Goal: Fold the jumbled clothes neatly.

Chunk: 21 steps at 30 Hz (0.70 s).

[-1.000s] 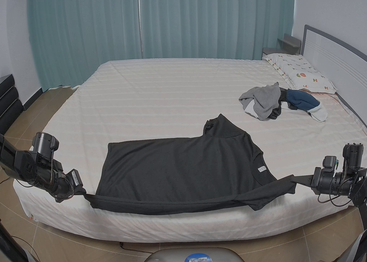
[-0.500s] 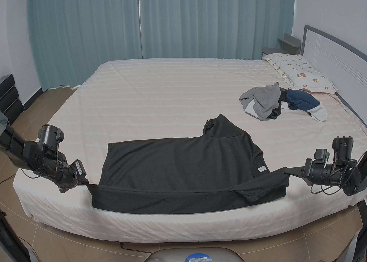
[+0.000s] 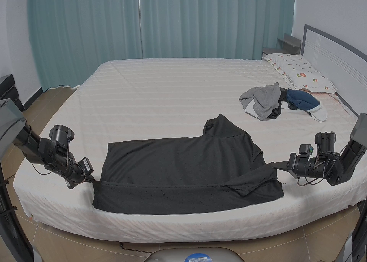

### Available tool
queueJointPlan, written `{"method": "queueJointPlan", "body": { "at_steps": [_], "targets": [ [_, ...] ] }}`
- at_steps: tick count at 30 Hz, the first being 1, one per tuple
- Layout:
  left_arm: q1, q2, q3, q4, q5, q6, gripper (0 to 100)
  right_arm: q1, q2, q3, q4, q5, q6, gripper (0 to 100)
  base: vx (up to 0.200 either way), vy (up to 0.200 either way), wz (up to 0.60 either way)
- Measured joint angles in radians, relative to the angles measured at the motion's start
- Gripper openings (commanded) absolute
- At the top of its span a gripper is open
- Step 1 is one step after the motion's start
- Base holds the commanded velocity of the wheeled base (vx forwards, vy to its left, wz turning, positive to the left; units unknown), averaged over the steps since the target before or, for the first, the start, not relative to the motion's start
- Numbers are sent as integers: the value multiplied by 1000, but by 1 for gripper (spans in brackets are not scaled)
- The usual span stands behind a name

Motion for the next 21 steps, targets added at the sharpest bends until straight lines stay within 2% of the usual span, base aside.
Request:
{"method": "queueJointPlan", "body": {
  "at_steps": [8, 16, 17, 21],
  "targets": [
    [0, 61, -58, 25, 1, -12, 0, 6, 81, -74, 10, -44, 0, 0, 0, 0, 0],
    [0, 99, -89, 37, 1, -12, 0, 7, 132, -107, 10, -48, -1, 0, 0, 0, 0],
    [0, 103, -93, 37, 1, -13, 100, 7, 138, -110, 10, -48, -1, 100, 0, 0, 0],
    [0, 118, -102, 37, 1, -18, 100, 12, 157, -119, 5, -49, 0, 100, 0, 0, 0]
  ]
}}
